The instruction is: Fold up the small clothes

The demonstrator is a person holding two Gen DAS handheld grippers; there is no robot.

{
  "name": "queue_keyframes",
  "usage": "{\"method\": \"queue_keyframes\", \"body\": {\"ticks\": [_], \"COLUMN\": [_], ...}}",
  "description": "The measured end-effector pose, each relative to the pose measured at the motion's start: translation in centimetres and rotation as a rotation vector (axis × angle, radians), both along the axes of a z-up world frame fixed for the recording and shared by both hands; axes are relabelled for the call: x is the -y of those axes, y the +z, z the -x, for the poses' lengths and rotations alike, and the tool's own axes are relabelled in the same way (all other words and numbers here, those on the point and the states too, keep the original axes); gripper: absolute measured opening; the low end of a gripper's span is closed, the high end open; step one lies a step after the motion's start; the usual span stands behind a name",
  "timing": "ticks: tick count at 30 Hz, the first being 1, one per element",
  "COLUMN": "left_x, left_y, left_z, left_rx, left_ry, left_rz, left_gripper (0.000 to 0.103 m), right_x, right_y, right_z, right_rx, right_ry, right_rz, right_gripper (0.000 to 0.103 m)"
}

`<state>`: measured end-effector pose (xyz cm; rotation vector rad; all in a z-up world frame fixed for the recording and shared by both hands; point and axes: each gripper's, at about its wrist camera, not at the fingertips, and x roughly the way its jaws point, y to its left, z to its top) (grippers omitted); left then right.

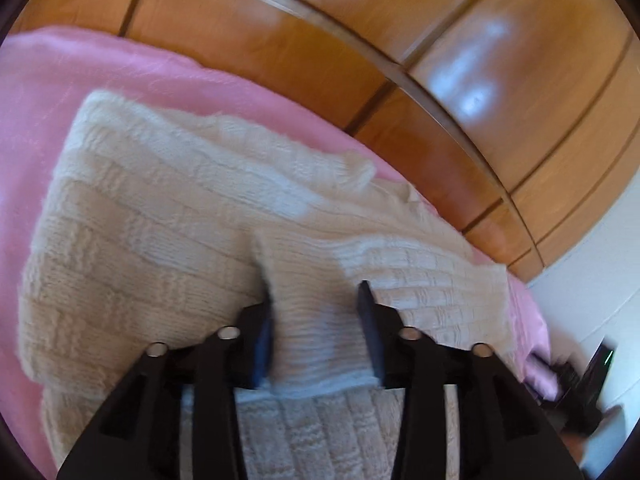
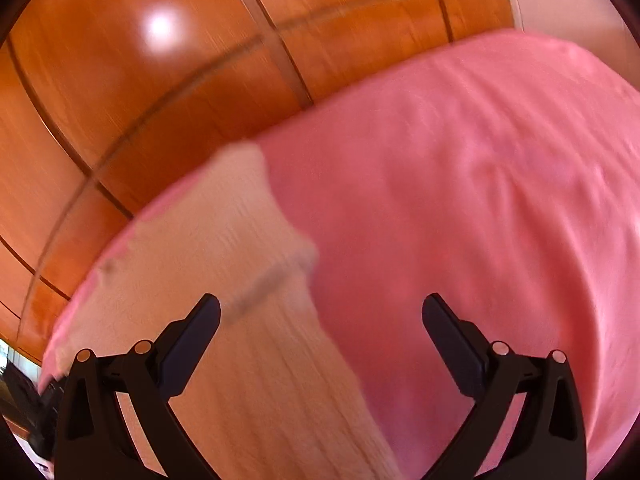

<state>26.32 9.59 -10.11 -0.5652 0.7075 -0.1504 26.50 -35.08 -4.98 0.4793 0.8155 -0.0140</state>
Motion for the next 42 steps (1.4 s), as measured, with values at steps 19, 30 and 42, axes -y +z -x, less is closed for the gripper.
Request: {"method": "queue_keyframes", "body": {"ticks": [19, 30, 42], "left_x": [0.4, 2.2, 3.2], "left_y": [0.0, 0.1, 0.4], "left_z": [-0.3, -1.6, -1.6], "left_rx": [0.018, -0.029, -0.049], "left_ry": [-0.014, -0.025, -0.057], "left_rz": [-0.026, -0.153, -0.246], "left_gripper": [0.058, 0.064, 0.08], "right_x": [-0.7, -1.3, -1.9], "right_y": [-4.0, -1.5, -3.6], "right_z": [-12.0, -4.7, -4.1], "right_rx": [-0.168, -0.096, -0.133], "right_ry": [-0.048, 0.045, -0.004], "right_rz": [0.264, 0.243, 0.343], "right_gripper": [0.101, 0.101, 0.101]}}
